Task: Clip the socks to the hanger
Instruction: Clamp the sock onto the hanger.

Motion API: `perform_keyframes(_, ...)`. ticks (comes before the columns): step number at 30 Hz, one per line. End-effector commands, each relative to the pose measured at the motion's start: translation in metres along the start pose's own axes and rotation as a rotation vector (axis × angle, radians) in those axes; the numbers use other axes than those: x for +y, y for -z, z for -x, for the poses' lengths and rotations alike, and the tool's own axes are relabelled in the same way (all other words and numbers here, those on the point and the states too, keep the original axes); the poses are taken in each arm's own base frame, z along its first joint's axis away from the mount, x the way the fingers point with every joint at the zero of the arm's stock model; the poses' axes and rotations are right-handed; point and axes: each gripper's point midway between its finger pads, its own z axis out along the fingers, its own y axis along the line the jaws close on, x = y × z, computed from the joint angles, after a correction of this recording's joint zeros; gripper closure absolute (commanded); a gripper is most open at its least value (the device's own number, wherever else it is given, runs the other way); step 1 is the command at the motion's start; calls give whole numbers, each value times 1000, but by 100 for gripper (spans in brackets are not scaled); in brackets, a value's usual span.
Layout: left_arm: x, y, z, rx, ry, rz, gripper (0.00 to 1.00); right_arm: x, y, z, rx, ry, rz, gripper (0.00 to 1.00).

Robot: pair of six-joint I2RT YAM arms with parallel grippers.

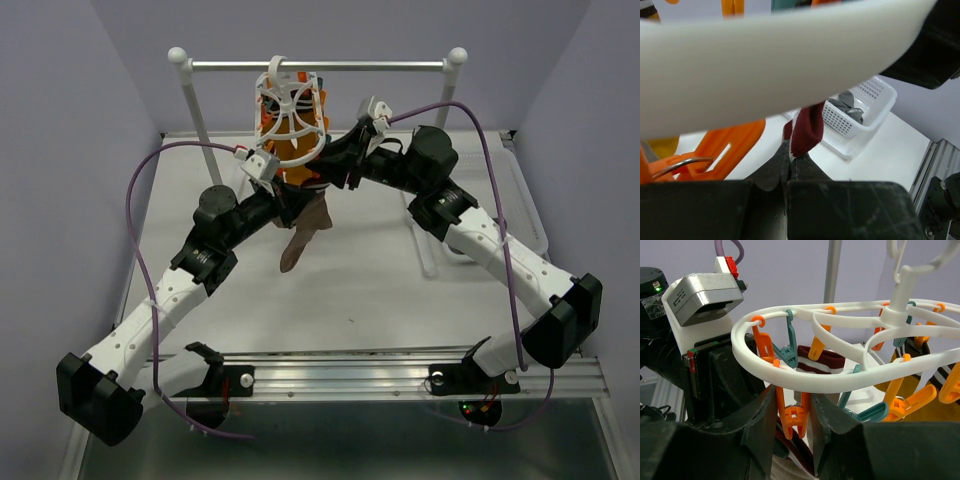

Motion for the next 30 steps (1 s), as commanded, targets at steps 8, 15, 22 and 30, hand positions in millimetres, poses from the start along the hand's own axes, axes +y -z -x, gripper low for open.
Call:
perform_keyframes(8,-8,4,25,-56,-49,-45,100,9,7,33,-63,42,152,99)
perform_keyframes(15,-12,4,27,-61,-65,-72,100,12,8,26,-47,37,196,99)
perform_keyframes(22,-17,3,27,-61,-69,-103,100,10,8,25,-45,31,207,99)
perform_keyframes(30,-18,3,30,-67,-61,-106,100,16,10,23,-38,18,239,99)
